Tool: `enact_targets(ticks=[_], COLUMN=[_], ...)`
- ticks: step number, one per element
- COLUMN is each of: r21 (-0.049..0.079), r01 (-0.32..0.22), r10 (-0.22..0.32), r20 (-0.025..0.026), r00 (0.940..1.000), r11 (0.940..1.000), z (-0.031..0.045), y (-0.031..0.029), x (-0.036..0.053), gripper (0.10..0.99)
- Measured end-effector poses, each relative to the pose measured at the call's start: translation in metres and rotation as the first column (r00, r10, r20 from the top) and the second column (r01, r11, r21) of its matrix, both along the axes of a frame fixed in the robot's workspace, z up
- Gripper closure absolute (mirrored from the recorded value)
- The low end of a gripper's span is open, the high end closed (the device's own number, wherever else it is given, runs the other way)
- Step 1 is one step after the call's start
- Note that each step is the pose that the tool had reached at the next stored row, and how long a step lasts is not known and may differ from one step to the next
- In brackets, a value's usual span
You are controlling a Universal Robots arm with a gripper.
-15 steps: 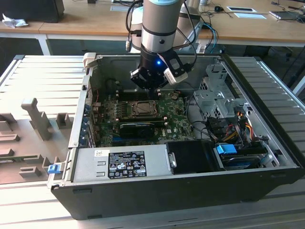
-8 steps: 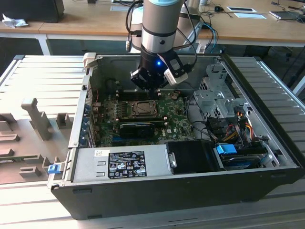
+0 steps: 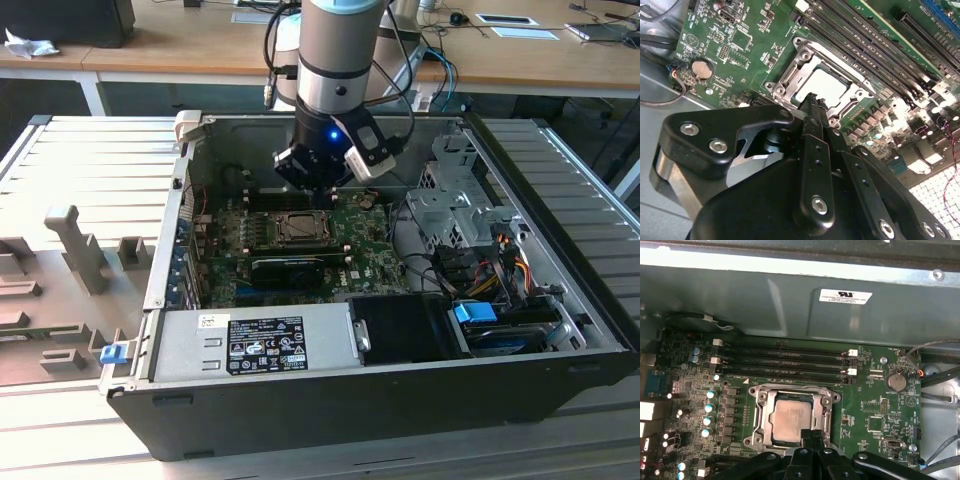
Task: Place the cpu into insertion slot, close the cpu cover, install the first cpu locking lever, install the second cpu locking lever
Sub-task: 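Install the second cpu locking lever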
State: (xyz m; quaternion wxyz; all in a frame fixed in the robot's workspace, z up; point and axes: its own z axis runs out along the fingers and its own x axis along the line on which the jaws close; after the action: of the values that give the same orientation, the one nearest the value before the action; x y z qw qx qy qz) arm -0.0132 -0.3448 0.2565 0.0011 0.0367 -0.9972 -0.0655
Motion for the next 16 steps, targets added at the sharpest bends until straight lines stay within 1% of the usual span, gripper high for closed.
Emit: enact_targets(ticks=[2,5,7,9,11,12,14,16], r21=[0.000,0.000,0.000,0.000,0.000,0.000,0.000,0.001], r01=[0.000,0.000,0.000,0.000,0.000,0.000,0.000,-0.002], r10=[0.000,0.000,0.000,0.000,0.000,0.000,0.000,0.002], r20=[-0.0001,-0.0001,0.0000,0.0000,-0.0004,-0.0006,-0.0023,-0.0026], r00=[1.0000,1.0000,1.0000,1.0000,1.0000,1.0000,1.0000,1.0000], r11=[1.0000,1.0000,1.0000,1.0000,1.0000,1.0000,1.0000,1.0000], z=[0.0003,0.0039,0.0038,0.0031,0.0011,0.0001,-0.0042,-0.0076], y=[-0.0004,-0.0007,-0.0017,-0.0060,-0.0149,-0.0174,-0.0216,-0.0241], x=[0.0000,0.0001,-0.0003,-0.0009,-0.0024,-0.0028,-0.0031,-0.0034], gripper=[0.980,0.980,0.980,0.980,0.980,0.980,0.980,0.980])
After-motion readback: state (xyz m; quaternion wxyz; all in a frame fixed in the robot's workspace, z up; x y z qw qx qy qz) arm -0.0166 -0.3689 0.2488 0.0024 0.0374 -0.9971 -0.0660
